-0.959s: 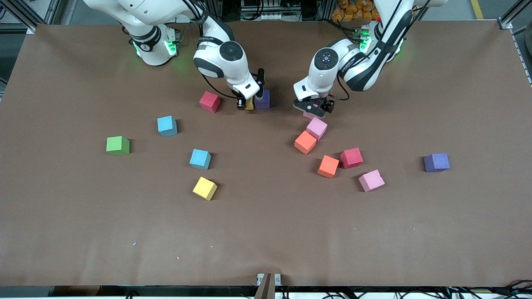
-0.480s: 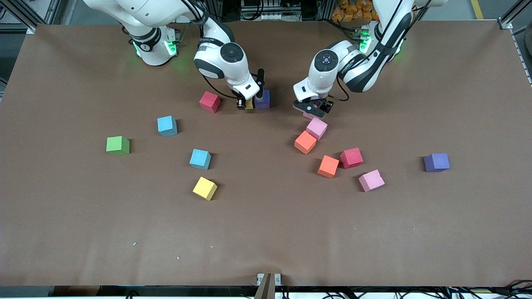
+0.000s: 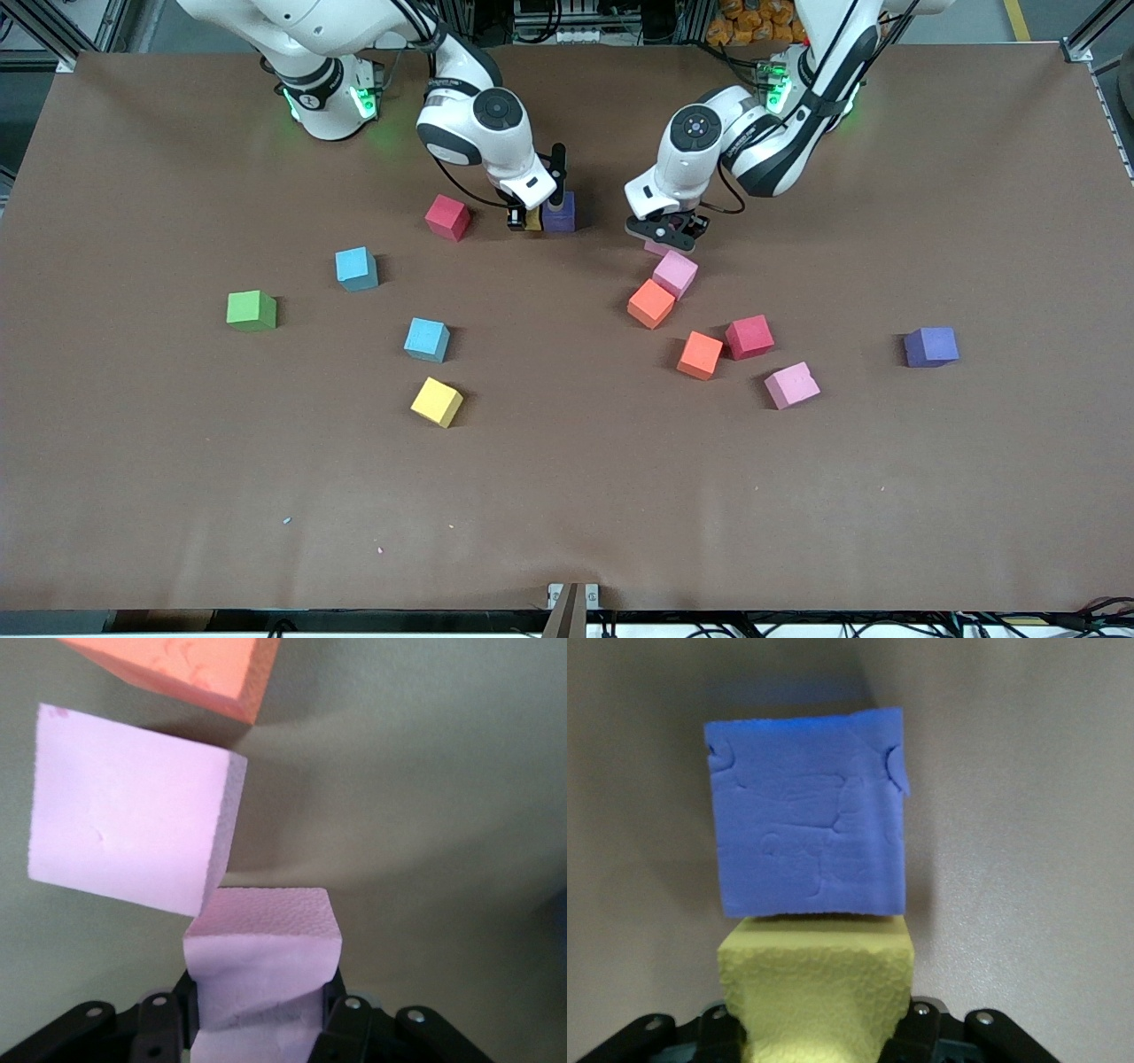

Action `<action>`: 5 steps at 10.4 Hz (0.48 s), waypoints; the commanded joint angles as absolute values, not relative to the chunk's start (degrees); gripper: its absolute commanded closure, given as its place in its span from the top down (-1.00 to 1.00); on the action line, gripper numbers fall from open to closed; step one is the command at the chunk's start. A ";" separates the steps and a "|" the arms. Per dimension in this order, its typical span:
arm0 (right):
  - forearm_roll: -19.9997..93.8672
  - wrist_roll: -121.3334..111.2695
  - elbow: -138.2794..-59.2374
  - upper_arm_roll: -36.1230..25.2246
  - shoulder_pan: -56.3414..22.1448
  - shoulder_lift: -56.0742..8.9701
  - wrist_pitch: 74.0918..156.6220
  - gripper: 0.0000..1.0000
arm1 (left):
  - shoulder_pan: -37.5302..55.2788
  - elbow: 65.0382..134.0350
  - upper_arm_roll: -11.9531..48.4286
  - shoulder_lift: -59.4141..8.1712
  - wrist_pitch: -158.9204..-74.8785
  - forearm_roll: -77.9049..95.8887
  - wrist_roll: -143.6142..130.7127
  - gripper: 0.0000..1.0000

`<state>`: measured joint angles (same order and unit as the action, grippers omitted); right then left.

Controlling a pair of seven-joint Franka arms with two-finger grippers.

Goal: Arrange 11 blocks into digit 3
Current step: 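Grasp the lavender-pink cube with the left gripper while the right holds yellow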

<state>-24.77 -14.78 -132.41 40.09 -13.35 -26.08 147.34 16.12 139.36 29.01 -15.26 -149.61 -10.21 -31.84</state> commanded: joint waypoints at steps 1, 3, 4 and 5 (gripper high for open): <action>-25.93 -13.10 -131.22 40.08 -14.15 -27.07 146.51 -1.00 | 15.38 139.39 31.10 -13.45 -149.85 -10.64 -38.73 -0.91; -26.02 -13.10 -131.05 40.08 -14.24 -27.24 146.51 -1.00 | 15.38 138.61 31.90 -13.01 -149.68 -10.64 -46.10 -0.91; -26.02 -13.10 -130.96 40.08 -14.24 -27.51 146.51 -1.00 | 15.29 138.43 32.60 -12.92 -149.33 -10.03 -50.32 -0.90; -26.02 -13.10 -130.70 40.08 -14.24 -27.77 146.51 -1.00 | 15.29 137.64 33.13 -12.92 -148.72 -9.06 -53.15 -0.90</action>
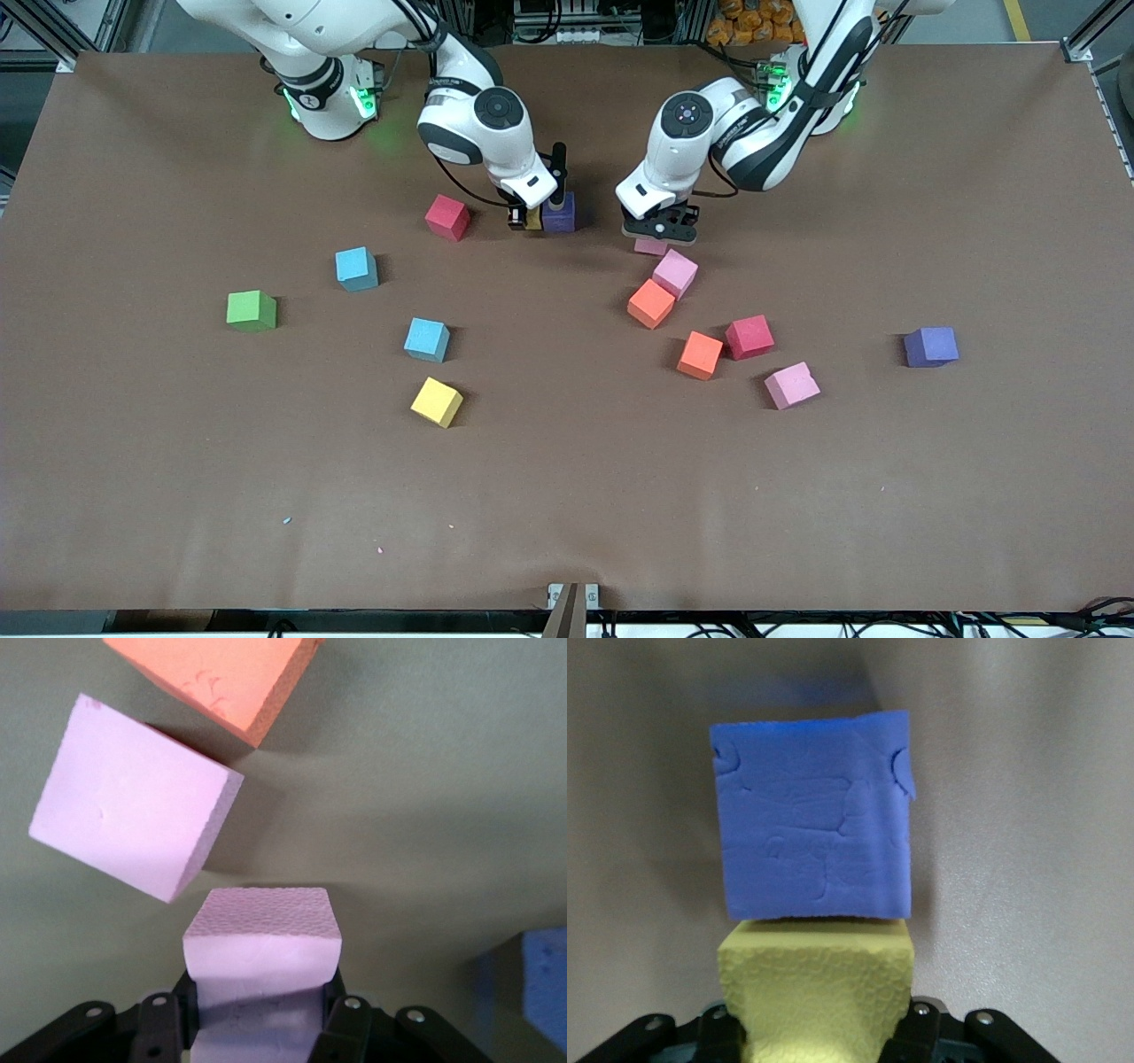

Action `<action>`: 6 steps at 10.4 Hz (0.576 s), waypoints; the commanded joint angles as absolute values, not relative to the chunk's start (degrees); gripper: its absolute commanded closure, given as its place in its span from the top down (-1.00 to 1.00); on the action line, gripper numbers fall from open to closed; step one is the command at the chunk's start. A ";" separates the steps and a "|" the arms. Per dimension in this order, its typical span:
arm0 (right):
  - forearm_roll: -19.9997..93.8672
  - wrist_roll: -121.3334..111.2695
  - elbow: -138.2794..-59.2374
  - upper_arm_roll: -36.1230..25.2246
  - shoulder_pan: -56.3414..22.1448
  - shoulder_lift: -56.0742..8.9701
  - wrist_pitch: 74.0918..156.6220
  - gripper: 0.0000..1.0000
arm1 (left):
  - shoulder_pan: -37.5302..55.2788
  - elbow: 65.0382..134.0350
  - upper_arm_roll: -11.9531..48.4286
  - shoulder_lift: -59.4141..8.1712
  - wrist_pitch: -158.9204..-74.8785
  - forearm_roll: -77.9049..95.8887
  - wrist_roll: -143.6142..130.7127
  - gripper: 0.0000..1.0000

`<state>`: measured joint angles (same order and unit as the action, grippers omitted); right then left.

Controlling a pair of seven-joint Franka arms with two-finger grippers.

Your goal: Arrange 11 blocks into digit 3

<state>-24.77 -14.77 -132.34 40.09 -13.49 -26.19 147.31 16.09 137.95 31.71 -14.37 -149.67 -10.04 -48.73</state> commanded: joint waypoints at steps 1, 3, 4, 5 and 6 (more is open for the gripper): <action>-26.02 -13.10 -130.61 40.08 -14.24 -27.77 146.51 -1.00 | 15.38 136.85 33.22 -12.75 -147.84 -6.44 -55.96 -0.90; -26.02 -13.10 -130.34 40.08 -14.24 -27.86 146.51 -1.00 | 15.38 134.40 34.79 -12.22 -144.86 -2.56 -63.42 -0.98; -26.02 -13.10 -130.34 40.08 -14.24 -27.95 146.51 -1.00 | 15.38 132.82 35.07 -12.39 -142.93 -2.55 -67.55 -1.00; -26.02 -13.10 -130.34 40.08 -14.24 -28.04 146.51 -1.00 | 15.47 131.50 35.07 -12.74 -141.87 -2.46 -71.94 -1.00; -26.02 -13.10 -130.34 40.08 -14.24 -28.04 146.51 -1.00 | 15.82 130.44 35.24 -13.09 -141.42 -2.46 -76.33 -1.00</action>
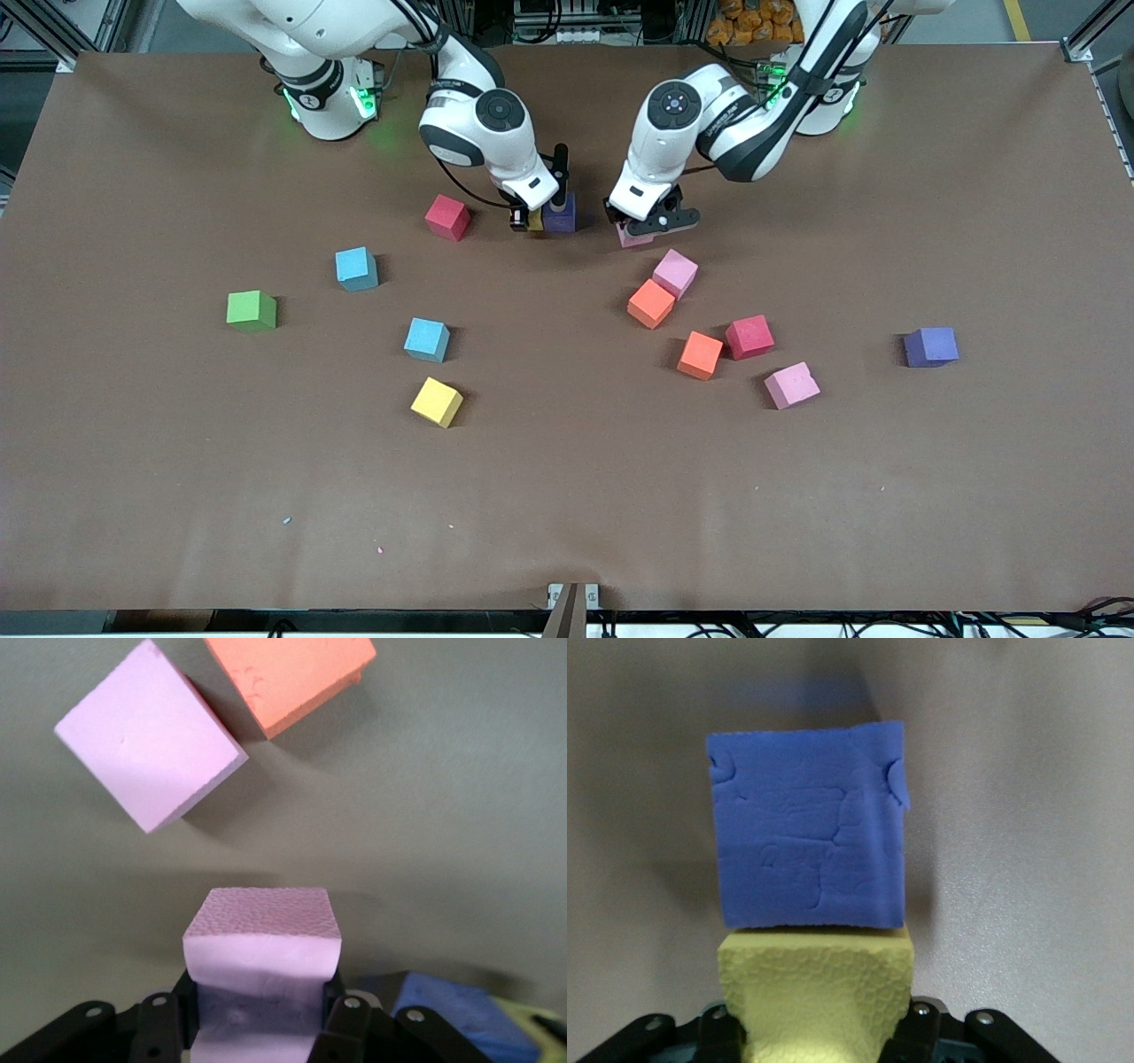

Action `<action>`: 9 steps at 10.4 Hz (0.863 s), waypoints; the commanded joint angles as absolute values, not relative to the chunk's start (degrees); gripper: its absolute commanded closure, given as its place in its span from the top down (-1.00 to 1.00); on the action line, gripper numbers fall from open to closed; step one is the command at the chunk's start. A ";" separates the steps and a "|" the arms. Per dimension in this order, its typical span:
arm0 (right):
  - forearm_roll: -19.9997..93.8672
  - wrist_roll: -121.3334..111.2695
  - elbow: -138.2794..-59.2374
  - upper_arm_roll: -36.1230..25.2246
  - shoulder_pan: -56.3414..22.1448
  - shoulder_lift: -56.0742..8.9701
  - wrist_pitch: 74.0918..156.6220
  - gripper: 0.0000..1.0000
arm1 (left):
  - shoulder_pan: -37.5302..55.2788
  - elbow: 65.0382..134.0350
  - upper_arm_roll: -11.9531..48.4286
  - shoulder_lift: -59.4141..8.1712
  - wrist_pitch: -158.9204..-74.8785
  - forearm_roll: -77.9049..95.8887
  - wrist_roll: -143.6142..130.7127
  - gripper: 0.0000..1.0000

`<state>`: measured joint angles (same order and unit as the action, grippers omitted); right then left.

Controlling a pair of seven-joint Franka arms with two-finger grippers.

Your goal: Arrange 11 blocks into digit 3

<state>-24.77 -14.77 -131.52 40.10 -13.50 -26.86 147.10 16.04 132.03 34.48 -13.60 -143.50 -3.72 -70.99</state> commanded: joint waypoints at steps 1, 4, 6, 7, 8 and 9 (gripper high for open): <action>-26.02 -13.10 -130.34 40.08 -14.24 -28.04 146.51 -1.00 | 16.17 130.26 35.33 -13.01 -141.33 -2.46 -82.21 -1.00; -26.02 -13.10 -130.34 40.08 -14.33 -28.30 146.51 -1.00 | 16.35 129.46 36.12 -13.10 -141.33 -2.11 -95.96 -1.00; -26.02 -13.10 -130.34 39.99 -14.24 -28.39 146.51 -0.65 | 16.26 129.38 36.12 -13.18 -141.42 -2.02 -100.08 -1.00; -25.93 -13.01 -130.34 39.99 -14.24 -28.39 146.51 -0.63 | 16.26 129.38 36.12 -13.27 -141.33 -2.02 -101.67 -1.00; -25.93 -13.01 -130.34 39.99 -14.24 -28.48 146.60 -0.59 | 16.26 129.29 36.04 -13.45 -141.33 -2.02 -103.60 -1.00; -25.93 -12.05 -130.34 39.99 -14.24 -28.74 146.60 0.36 | 16.26 129.20 36.04 -13.45 -141.33 -2.02 -104.67 -1.00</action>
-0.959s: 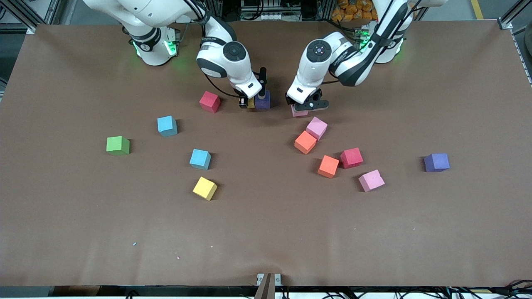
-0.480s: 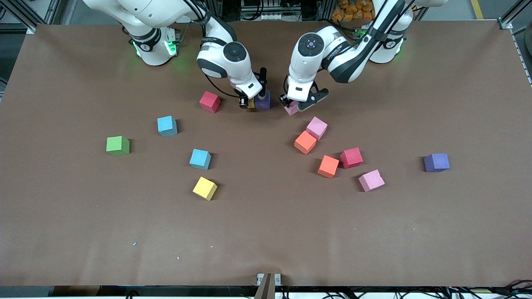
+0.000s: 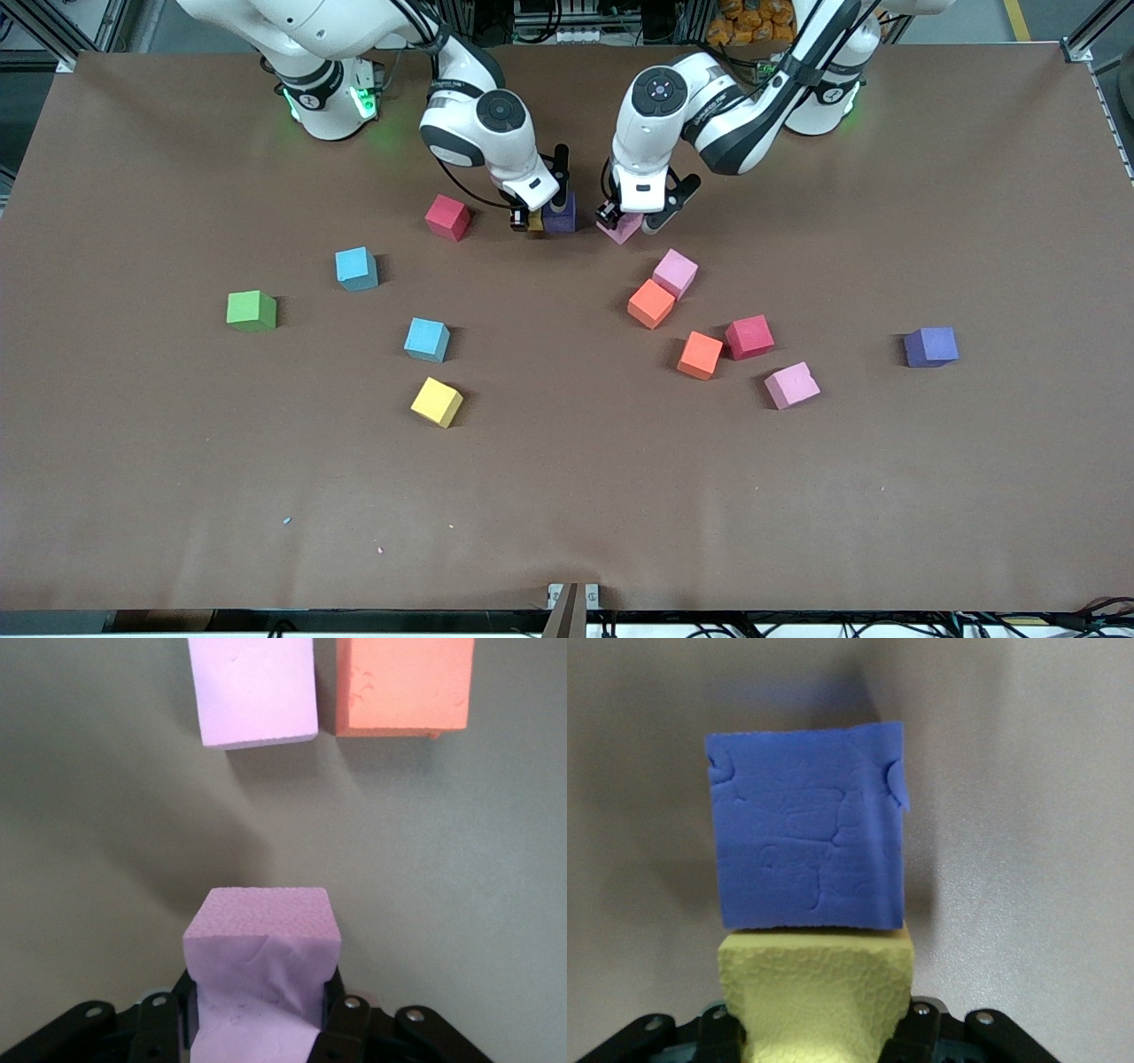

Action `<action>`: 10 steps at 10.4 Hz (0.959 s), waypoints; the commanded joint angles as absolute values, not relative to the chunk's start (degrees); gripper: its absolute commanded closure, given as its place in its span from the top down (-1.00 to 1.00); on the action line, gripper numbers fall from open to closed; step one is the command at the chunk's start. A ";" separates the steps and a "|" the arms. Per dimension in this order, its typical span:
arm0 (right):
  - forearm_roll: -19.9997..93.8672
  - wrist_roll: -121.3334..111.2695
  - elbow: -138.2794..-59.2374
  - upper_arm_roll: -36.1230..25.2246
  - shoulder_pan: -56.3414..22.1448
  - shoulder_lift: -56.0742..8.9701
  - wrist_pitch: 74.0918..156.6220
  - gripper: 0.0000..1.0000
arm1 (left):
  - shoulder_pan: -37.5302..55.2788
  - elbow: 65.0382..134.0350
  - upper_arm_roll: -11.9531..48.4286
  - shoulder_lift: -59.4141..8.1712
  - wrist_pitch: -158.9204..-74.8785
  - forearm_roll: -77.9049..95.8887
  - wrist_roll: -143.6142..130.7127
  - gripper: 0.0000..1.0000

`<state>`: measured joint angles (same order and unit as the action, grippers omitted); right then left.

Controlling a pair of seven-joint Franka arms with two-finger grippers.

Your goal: Arrange 11 blocks into digit 3

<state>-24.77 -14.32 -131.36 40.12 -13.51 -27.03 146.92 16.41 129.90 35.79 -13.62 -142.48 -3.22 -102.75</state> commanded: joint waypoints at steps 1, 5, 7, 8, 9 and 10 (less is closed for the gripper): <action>-25.93 -11.08 -130.34 39.99 -14.24 -28.74 146.60 0.99 | 16.26 129.20 36.04 -13.45 -141.33 -2.02 -104.85 -1.00; -25.93 -11.07 -130.34 39.99 -14.15 -28.65 146.51 1.00 | 16.26 128.94 36.12 -12.92 -141.33 -2.02 -105.29 -1.00; -25.84 -10.99 -130.34 39.99 -13.45 -27.61 146.43 1.00 | 16.35 128.67 36.82 -12.66 -141.33 -2.11 -107.83 -1.00; -25.84 -10.90 -130.34 40.08 -13.45 -26.73 145.82 1.00 | 16.26 128.67 37.26 -12.66 -141.33 -2.02 -108.28 -1.00; -25.84 -11.33 -130.34 40.08 -13.19 -25.85 143.98 1.00 | 16.26 128.67 37.27 -12.92 -141.33 -2.11 -111.59 -1.00; -25.84 -11.42 -130.34 40.17 -12.66 -24.80 143.27 1.00 | 16.26 128.67 37.27 -13.27 -141.33 -2.11 -114.93 -1.00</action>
<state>-24.77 -12.59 -130.15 39.82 -13.45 -27.20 145.01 16.46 128.88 36.80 -13.63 -142.40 -3.18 -111.20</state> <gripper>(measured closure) 0.000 0.463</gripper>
